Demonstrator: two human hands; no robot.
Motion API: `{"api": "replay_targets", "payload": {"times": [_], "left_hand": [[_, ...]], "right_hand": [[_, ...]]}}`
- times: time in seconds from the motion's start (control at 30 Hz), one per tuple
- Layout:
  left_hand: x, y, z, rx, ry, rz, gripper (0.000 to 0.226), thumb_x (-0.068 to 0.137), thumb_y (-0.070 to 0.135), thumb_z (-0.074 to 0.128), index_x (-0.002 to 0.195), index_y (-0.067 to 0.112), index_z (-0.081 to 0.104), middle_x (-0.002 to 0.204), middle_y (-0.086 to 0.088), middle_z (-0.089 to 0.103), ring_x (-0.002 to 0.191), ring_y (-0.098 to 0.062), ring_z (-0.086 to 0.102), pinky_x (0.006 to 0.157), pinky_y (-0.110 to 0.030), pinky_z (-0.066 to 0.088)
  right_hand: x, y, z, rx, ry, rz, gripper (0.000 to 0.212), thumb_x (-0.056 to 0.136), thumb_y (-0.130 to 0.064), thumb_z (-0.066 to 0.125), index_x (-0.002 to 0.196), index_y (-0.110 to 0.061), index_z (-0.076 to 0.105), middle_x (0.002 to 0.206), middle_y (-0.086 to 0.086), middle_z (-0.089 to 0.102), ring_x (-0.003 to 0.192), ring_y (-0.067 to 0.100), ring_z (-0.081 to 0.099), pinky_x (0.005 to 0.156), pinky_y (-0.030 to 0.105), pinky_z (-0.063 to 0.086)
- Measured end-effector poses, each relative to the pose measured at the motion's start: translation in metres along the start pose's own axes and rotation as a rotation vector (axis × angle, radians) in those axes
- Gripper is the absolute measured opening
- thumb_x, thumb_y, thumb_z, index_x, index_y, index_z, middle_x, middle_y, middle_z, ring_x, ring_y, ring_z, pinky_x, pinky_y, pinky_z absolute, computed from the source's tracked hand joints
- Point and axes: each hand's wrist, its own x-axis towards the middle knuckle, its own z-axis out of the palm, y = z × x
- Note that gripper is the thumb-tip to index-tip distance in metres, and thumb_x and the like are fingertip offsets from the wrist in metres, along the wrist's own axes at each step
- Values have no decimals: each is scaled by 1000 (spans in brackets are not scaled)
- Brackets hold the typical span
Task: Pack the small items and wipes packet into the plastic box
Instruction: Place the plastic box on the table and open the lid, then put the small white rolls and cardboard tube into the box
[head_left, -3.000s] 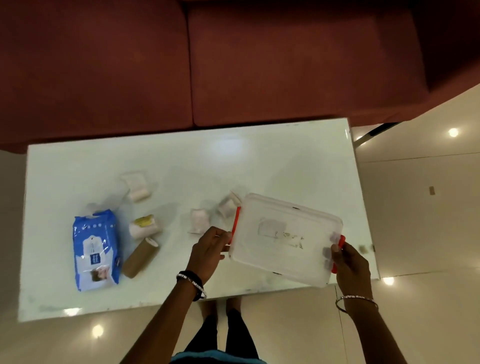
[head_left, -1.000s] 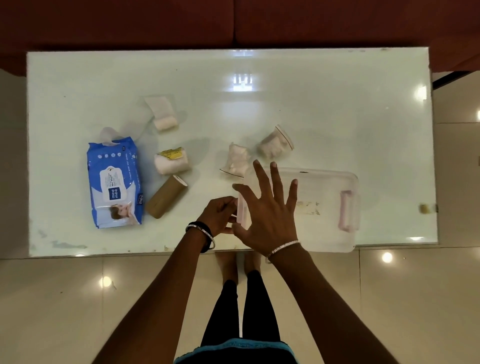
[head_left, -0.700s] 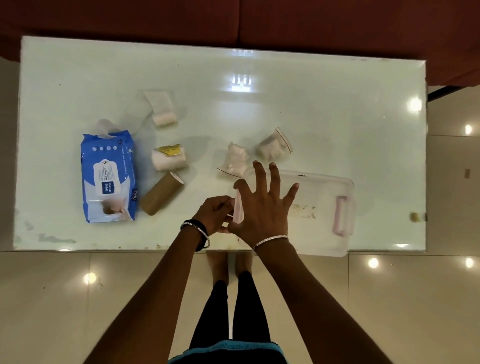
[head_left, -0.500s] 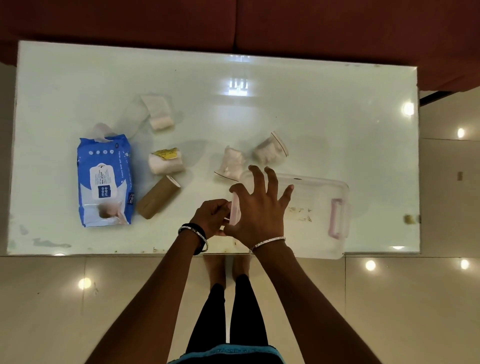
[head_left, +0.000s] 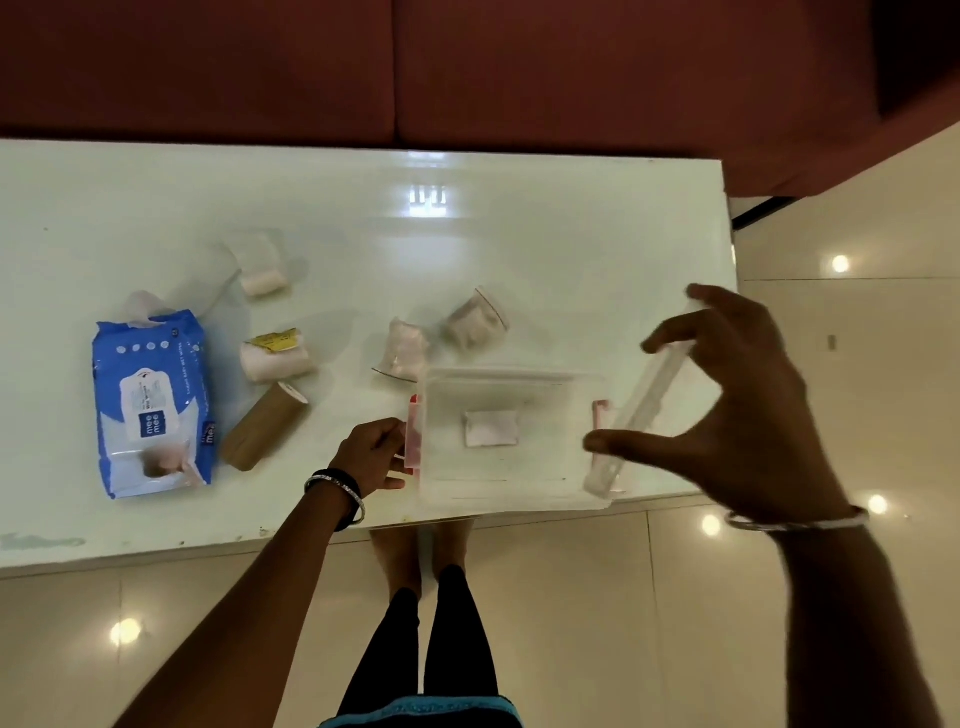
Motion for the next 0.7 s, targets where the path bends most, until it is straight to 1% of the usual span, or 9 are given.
{"api": "replay_targets", "payload": {"times": [0.07, 0.1, 0.2, 0.27, 0.37, 0.47, 0.6, 0.67, 0.7], "left_hand": [[1, 0, 1, 18, 2, -11, 23, 102, 18, 41, 93, 10, 61, 83, -8, 66, 68, -20, 66, 79, -45, 57], [2, 0, 1, 31, 3, -15, 24, 102, 18, 41, 96, 8, 62, 85, -10, 67, 69, -20, 67, 78, -44, 57], [3, -2, 1, 41, 2, -20, 27, 103, 19, 40, 108, 4, 62, 90, -14, 68, 71, -23, 67, 71, -39, 58], [4, -4, 2, 43, 5, -14, 28, 103, 19, 40, 110, 4, 62, 93, -15, 68, 73, -24, 67, 69, -37, 58], [4, -6, 3, 58, 18, 10, 30, 103, 18, 38, 109, 4, 63, 96, -15, 69, 75, -25, 68, 69, -37, 59], [4, -9, 5, 55, 32, 27, 31, 104, 19, 36, 107, 5, 63, 95, -14, 69, 75, -25, 68, 64, -34, 58], [5, -12, 4, 48, 36, 31, 31, 104, 20, 36, 105, 5, 63, 95, -15, 69, 76, -25, 68, 56, -27, 58], [5, -12, 3, 40, 31, 34, 31, 104, 20, 36, 107, 3, 63, 96, -16, 69, 75, -24, 68, 53, -23, 58], [5, -12, 2, 33, 28, 35, 31, 104, 19, 37, 108, 3, 63, 97, -17, 69, 74, -24, 69, 52, -23, 58]], "right_hand": [[-7, 24, -23, -36, 51, 57, 84, 45, -75, 79, 108, -25, 58, 145, 1, 42, 137, 17, 42, 101, 44, 51], [-10, 35, -30, -44, 80, 89, 85, 44, -73, 80, 109, -22, 58, 144, 3, 44, 134, 18, 44, 100, 46, 52], [-22, 69, -40, -71, 170, 139, 85, 43, -65, 81, 107, -14, 60, 142, 10, 49, 130, 13, 46, 98, 42, 50], [-30, 93, -36, -72, 259, 161, 81, 45, -62, 83, 104, -11, 59, 142, 11, 49, 131, 12, 45, 97, 39, 49], [-36, 125, -14, 17, 439, 218, 75, 48, -56, 89, 99, -9, 58, 143, 11, 49, 137, 17, 45, 95, 37, 53], [-31, 143, 26, 163, 577, 318, 70, 47, -51, 93, 91, -10, 57, 143, 8, 49, 134, 7, 46, 89, 37, 58], [-22, 162, 77, 260, 609, 420, 68, 43, -57, 92, 82, -17, 55, 140, 2, 52, 126, 4, 51, 83, 28, 58], [-21, 174, 97, 223, 572, 455, 66, 43, -62, 89, 80, -20, 54, 136, 3, 57, 123, 1, 53, 82, 30, 59], [-22, 180, 106, 190, 542, 470, 66, 44, -63, 88, 79, -19, 55, 135, 4, 60, 118, -5, 54, 82, 32, 59]]}}
